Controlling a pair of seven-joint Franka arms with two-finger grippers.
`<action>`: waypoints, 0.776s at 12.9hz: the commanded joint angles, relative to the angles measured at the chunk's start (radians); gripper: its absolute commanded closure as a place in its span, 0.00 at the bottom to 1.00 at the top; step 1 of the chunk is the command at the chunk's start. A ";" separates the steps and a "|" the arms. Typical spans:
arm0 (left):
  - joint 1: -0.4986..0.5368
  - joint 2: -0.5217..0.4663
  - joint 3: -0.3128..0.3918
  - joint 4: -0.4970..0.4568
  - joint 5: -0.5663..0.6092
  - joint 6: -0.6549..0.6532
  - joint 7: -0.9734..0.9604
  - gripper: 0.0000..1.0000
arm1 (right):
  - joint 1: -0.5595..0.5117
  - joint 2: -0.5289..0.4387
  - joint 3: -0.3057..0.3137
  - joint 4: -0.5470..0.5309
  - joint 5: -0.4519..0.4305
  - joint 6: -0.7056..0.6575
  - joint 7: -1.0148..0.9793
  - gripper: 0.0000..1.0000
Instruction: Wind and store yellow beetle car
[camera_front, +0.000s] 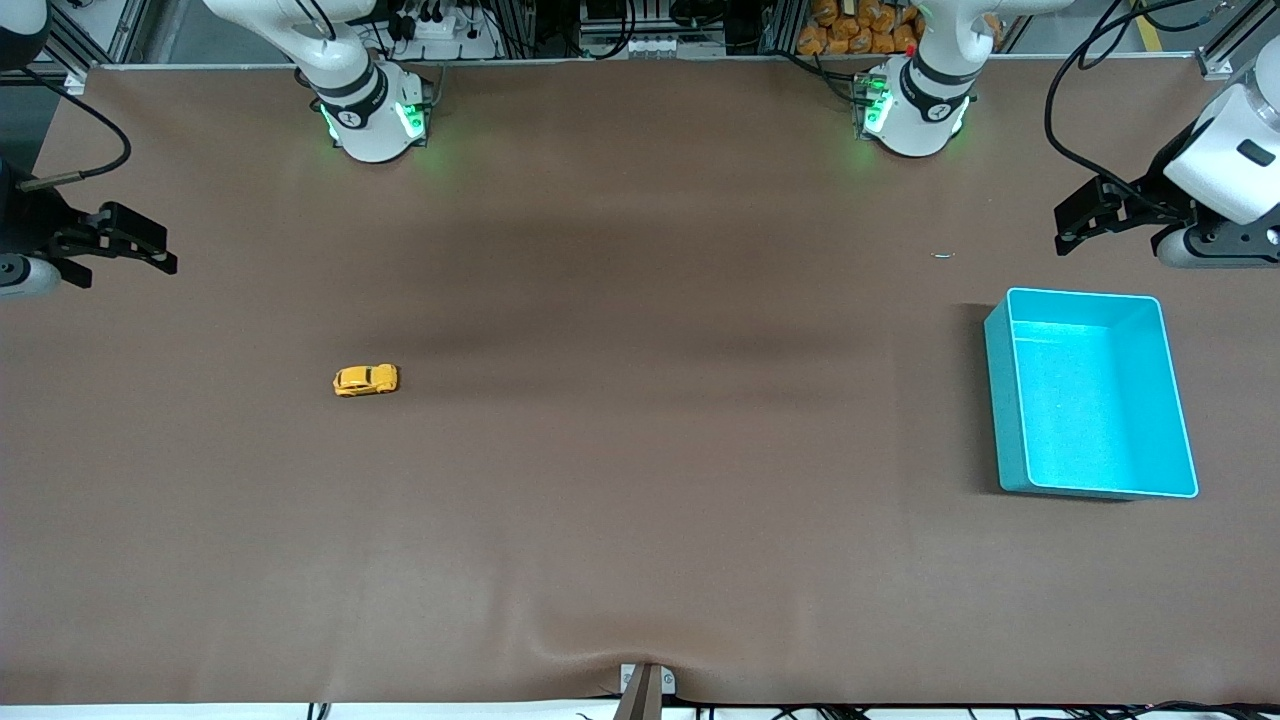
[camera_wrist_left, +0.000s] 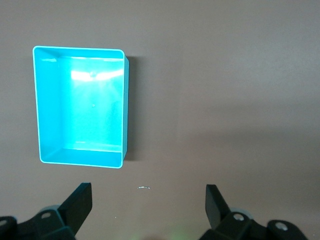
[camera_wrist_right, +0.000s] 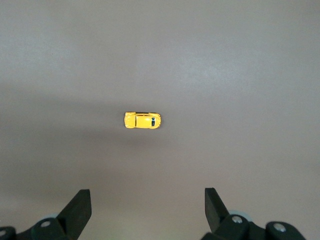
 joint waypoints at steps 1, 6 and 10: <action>0.003 0.004 -0.006 0.014 -0.003 0.002 0.008 0.00 | -0.014 -0.029 0.014 -0.028 -0.007 0.009 -0.007 0.00; 0.005 0.003 -0.006 0.014 -0.003 0.002 0.008 0.00 | -0.014 -0.029 0.014 -0.029 -0.007 0.009 -0.007 0.00; 0.006 0.001 -0.006 0.014 -0.003 0.000 0.008 0.00 | -0.013 -0.029 0.014 -0.040 0.001 0.014 -0.007 0.00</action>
